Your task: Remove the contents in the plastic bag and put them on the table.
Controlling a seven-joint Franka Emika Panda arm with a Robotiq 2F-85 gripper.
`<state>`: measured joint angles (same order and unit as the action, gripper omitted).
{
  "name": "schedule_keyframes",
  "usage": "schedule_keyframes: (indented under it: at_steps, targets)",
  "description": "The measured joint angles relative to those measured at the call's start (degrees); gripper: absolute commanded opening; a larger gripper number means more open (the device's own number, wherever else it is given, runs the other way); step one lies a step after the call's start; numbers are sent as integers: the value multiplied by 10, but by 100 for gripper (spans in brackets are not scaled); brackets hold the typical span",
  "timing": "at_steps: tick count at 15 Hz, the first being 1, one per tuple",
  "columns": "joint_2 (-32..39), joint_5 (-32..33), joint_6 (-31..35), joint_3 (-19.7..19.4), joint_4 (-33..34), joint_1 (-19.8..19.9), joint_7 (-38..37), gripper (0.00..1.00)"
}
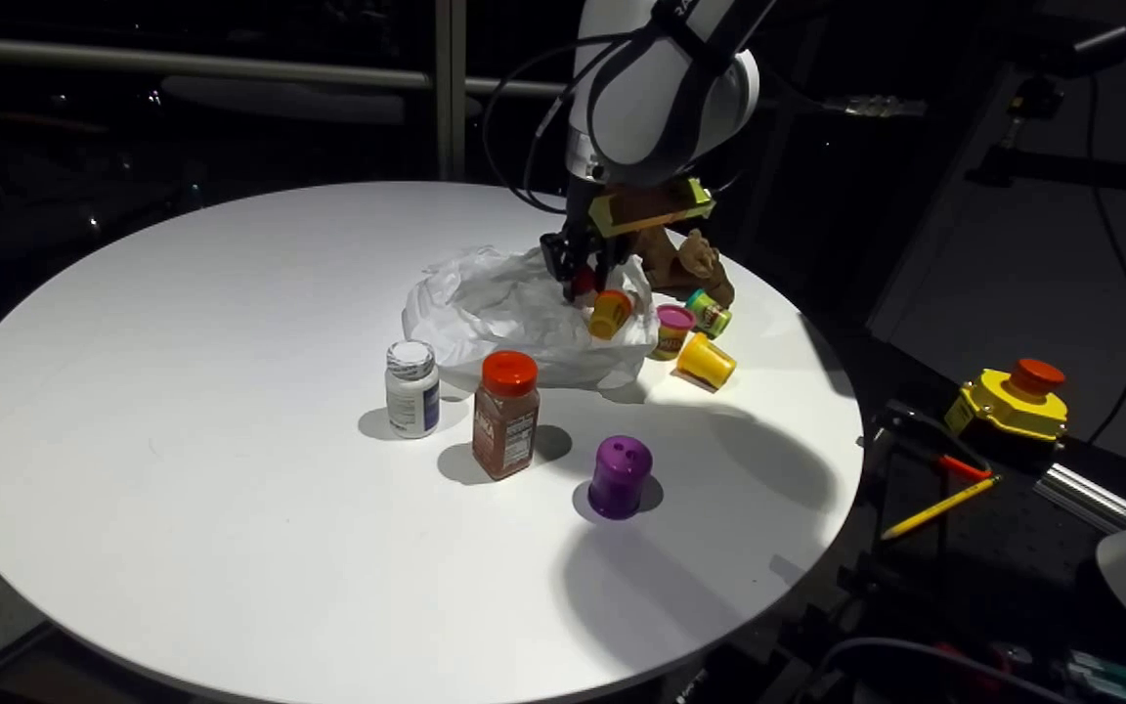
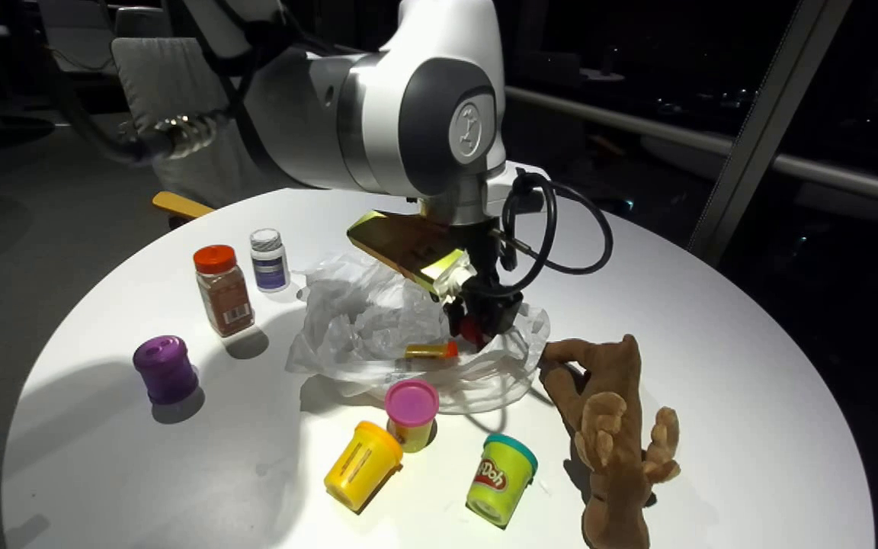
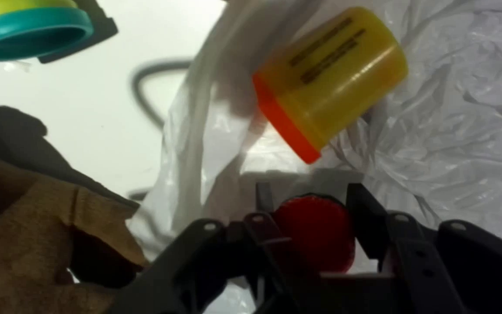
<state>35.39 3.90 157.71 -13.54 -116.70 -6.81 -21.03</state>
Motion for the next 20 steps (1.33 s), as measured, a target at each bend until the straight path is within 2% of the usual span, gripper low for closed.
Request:
schedule_keyframes:
  at_steps: [3, 7, 10, 14, 20]
  targets:
    - [-18, -25, 21, 32, -6, 26, 20, 22]
    - [-59, -28, 37, 33, -37, 34, 27, 22]
    - [-115, -28, 57, 31, -96, 50, 55, 22]
    - [-193, -28, 85, 29, -201, 91, 109, 22]
    - [-217, -28, 97, 27, -284, 151, 161, 22]
